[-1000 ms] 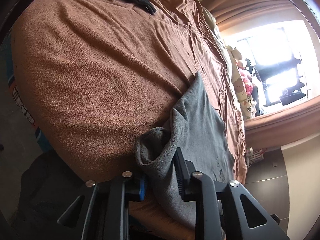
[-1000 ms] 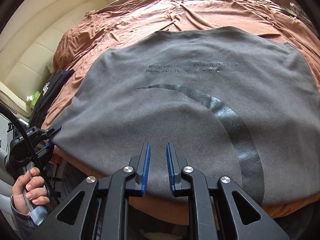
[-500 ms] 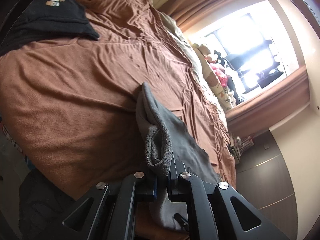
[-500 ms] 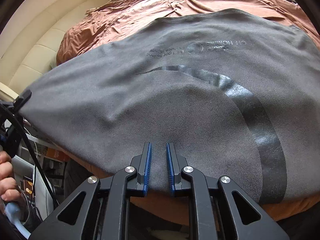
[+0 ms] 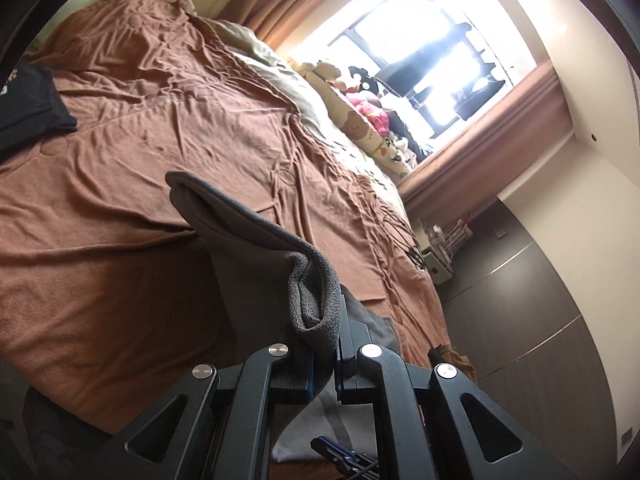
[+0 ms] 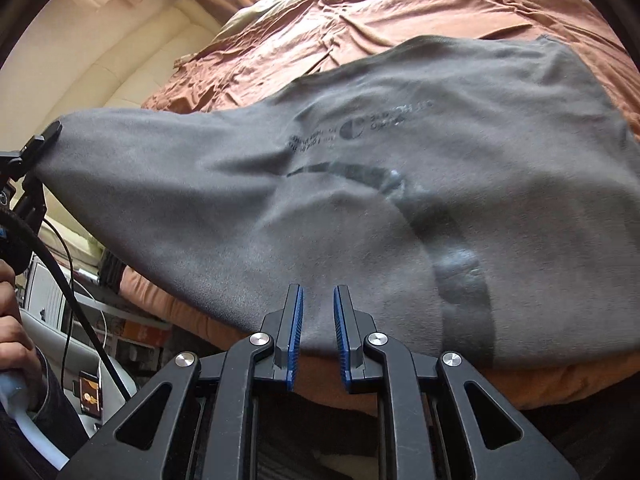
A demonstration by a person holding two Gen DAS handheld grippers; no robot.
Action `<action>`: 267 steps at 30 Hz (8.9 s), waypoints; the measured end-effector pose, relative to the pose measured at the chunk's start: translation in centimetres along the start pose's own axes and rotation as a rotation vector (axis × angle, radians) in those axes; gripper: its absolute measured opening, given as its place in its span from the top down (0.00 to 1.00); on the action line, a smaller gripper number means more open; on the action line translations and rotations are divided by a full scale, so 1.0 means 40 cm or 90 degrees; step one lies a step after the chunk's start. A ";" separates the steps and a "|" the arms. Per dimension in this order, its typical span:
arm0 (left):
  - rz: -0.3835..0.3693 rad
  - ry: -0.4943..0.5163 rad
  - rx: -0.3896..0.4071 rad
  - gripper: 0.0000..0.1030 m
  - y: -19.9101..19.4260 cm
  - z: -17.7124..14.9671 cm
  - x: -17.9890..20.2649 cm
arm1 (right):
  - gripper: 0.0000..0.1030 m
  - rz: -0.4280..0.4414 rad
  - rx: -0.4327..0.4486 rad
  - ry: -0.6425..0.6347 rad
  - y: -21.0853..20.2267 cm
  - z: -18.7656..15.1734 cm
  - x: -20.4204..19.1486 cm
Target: Fold small clothes
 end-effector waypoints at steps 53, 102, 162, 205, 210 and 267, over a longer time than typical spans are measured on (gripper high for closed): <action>0.082 0.033 -0.203 0.09 0.262 -0.256 -0.011 | 0.30 -0.086 0.122 0.094 -0.334 -0.144 0.260; 0.174 -0.060 -0.136 0.88 0.449 -0.073 -0.165 | 0.95 -0.070 0.091 0.039 -0.108 0.010 0.253; 0.125 0.253 -0.389 0.78 0.951 -0.466 0.320 | 0.97 -0.122 0.106 0.174 -0.353 -0.255 0.361; 0.189 0.157 -0.330 0.41 0.428 -0.313 -0.139 | 0.83 -0.089 0.131 0.174 -0.364 -0.259 0.399; 0.195 0.144 -0.357 0.46 0.396 -0.356 -0.178 | 0.83 -0.091 0.115 0.183 -0.345 -0.260 0.405; 0.171 0.117 -0.306 0.52 0.290 -0.212 -0.245 | 0.44 0.011 0.134 0.205 -0.225 -0.038 0.478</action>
Point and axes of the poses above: each gripper's, at about its wrist camera, not at the fingertips, and y roughly the way its jaws point, x to its right, z to its top, the point moved 7 cm from there along y, roughly the way its jaws point, and after that the axes turned 14 degrees about -y, right-handed, at the moved point
